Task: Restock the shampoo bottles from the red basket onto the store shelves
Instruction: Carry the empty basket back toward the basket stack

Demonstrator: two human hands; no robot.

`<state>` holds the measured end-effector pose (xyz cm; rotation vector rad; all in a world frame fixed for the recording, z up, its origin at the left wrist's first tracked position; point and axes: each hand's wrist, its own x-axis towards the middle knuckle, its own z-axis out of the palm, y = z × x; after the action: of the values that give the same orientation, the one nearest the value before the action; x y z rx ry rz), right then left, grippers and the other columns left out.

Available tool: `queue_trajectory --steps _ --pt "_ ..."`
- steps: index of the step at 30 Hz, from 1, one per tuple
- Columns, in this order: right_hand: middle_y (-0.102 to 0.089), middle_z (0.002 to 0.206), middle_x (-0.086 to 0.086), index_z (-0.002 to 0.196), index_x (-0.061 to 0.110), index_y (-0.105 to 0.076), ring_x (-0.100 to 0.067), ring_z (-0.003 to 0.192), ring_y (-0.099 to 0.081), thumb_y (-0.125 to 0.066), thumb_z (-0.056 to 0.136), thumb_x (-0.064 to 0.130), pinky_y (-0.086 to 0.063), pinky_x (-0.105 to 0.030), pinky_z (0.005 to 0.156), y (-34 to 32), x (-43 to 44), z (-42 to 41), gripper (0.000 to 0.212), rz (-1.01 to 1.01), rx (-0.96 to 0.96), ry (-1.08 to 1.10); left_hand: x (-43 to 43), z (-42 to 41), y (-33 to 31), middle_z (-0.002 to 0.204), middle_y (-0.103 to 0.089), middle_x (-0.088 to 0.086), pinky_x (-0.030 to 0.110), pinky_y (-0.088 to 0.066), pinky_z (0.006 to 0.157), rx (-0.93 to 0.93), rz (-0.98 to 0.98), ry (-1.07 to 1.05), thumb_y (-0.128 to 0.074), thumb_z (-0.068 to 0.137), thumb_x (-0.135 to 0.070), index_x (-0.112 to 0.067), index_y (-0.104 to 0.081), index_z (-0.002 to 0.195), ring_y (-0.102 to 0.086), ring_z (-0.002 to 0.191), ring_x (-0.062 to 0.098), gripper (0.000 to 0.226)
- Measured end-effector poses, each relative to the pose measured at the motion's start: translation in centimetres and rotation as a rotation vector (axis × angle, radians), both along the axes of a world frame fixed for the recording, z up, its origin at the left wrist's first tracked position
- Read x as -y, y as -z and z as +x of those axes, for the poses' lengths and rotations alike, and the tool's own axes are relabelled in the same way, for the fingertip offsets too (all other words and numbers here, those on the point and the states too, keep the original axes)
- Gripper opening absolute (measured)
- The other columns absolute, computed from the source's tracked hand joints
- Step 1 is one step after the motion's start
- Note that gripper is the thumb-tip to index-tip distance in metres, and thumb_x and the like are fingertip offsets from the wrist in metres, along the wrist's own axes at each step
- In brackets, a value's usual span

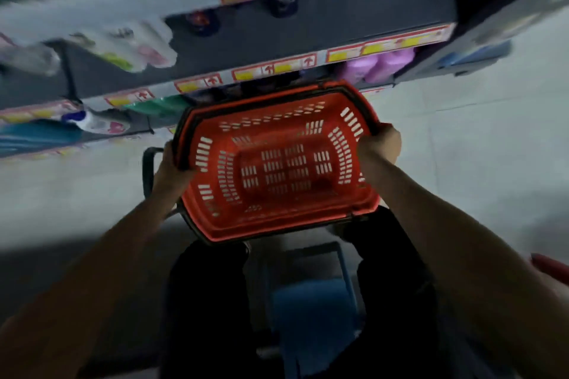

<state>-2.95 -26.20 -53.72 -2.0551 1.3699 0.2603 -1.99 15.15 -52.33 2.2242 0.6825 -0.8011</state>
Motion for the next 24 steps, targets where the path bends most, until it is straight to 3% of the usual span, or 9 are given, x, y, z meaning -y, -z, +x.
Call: queue_trajectory --steps 5,9,11,14,17,22,24 --pt "-0.074 0.108 -0.015 0.110 0.009 -0.073 -0.036 0.105 -0.070 -0.055 0.077 0.022 -0.057 -0.040 0.091 -13.6 6.3 -6.6 0.040 -0.031 -0.005 0.104 4.3 -2.0 -10.8 0.136 -0.059 0.005 0.052 -0.052 0.101 -0.074 -0.167 0.102 -0.096 0.070 -0.029 -0.023 -0.034 0.148 -0.061 0.123 0.032 0.100" --pt "-0.076 0.103 -0.018 0.108 0.008 -0.074 -0.036 0.099 -0.072 -0.062 0.079 0.027 -0.058 -0.042 0.084 -24.5 11.9 -14.3 0.038 -0.068 0.026 0.262 11.0 -0.7 -17.0 0.146 -0.055 -0.005 0.049 -0.051 0.103 -0.070 -0.275 0.314 -0.096 0.048 -0.061 -0.042 -0.022 0.156 -0.060 0.125 0.022 0.133" --pt "-0.076 0.095 -0.020 0.102 0.005 -0.075 -0.036 0.094 -0.074 -0.062 0.077 0.029 -0.058 -0.041 0.077 -29.3 15.0 -18.5 0.037 -0.105 0.048 0.337 16.5 0.8 -20.8 0.153 -0.048 -0.002 0.052 -0.047 0.109 -0.070 -0.308 0.472 -0.097 0.050 -0.057 -0.039 -0.015 0.160 -0.054 0.133 0.025 0.139" --pt "-0.074 0.093 -0.024 0.101 0.004 -0.076 -0.042 0.096 -0.071 -0.065 0.082 0.020 -0.053 -0.040 0.076 -35.7 19.2 -24.5 0.027 -0.190 0.017 0.445 25.5 3.5 -24.4 0.152 -0.048 -0.001 0.047 -0.044 0.113 0.046 -0.342 0.701 -0.100 0.057 -0.039 -0.030 -0.021 0.162 -0.051 0.134 0.023 0.132" --pt "-0.074 0.092 -0.024 0.102 0.005 -0.077 -0.041 0.097 -0.071 -0.070 0.079 0.019 -0.054 -0.042 0.081 -40.7 23.7 -30.4 0.028 -0.238 0.020 0.578 36.0 5.6 -27.7 0.140 -0.062 0.002 0.043 -0.050 0.107 0.148 -0.360 0.932 -0.101 0.054 -0.041 -0.025 -0.035 0.155 -0.062 0.123 0.023 0.122" --pt "-0.072 0.079 -0.013 0.086 0.005 -0.074 -0.032 0.082 -0.072 -0.077 0.069 0.029 -0.053 -0.036 0.073 -45.7 31.4 -39.1 0.030 -0.244 0.102 0.838 54.2 3.9 -37.9 0.132 -0.061 0.002 0.030 -0.046 0.099 0.295 -0.363 1.198 -0.096 0.067 -0.012 -0.012 -0.040 0.154 -0.060 0.117 0.020 0.103" --pt "-0.071 0.079 -0.013 0.083 0.010 -0.074 -0.029 0.076 -0.068 -0.080 0.073 0.026 -0.052 -0.035 0.073 -47.5 34.0 -41.7 0.020 -0.230 0.152 0.895 60.8 3.2 -40.4 0.135 -0.063 0.009 0.034 -0.049 0.099 0.347 -0.336 1.296 -0.096 0.066 -0.012 -0.013 -0.043 0.152 -0.062 0.117 0.026 0.100"
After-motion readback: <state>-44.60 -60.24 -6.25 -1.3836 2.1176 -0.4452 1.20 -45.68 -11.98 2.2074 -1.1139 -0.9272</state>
